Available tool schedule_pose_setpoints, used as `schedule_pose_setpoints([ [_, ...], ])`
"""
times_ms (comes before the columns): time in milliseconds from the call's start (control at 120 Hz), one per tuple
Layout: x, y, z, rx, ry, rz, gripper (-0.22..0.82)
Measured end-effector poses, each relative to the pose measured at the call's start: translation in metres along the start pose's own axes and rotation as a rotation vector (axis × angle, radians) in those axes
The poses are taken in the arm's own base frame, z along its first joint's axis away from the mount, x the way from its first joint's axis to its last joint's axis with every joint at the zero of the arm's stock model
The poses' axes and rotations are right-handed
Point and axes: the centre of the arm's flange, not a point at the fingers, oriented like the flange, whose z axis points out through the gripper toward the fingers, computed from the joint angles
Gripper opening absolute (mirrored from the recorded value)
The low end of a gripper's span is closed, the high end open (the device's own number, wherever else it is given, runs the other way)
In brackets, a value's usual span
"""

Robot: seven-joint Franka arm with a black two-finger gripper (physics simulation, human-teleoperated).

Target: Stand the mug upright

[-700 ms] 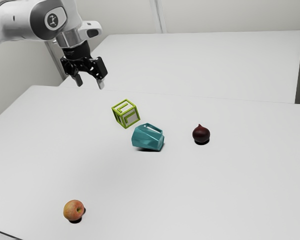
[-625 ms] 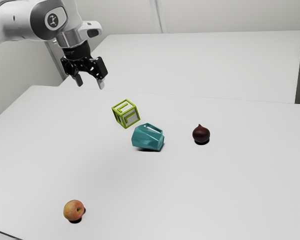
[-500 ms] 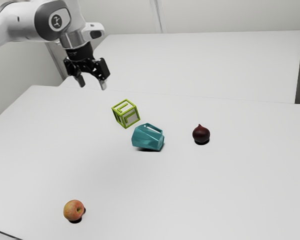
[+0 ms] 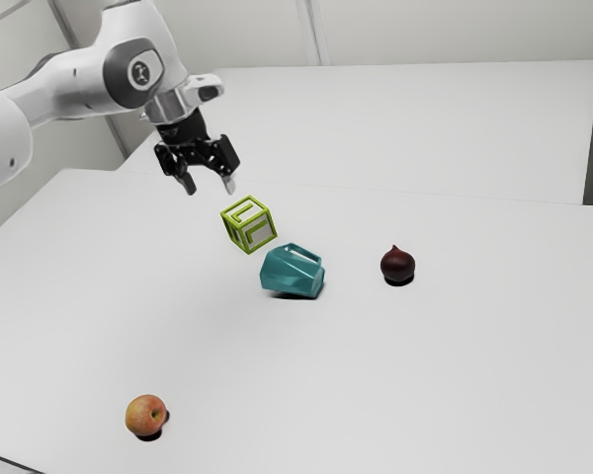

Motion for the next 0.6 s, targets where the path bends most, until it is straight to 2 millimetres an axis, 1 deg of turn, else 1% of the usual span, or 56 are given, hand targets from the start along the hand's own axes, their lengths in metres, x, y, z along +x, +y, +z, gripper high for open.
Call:
schedule_pose_setpoints([
  [200,0.013,-0.001,0.04,-0.097,0.036,-0.014,0.58],
  [375,0.021,-0.014,0.076,-0.199,0.064,-0.056,0.58],
  [492,0.026,-0.018,0.094,-0.257,0.083,-0.074,0.58],
  [542,0.027,-0.024,0.104,-0.292,0.092,-0.091,0.58],
  [600,0.03,-0.027,0.11,-0.332,0.107,-0.1,0.58],
])
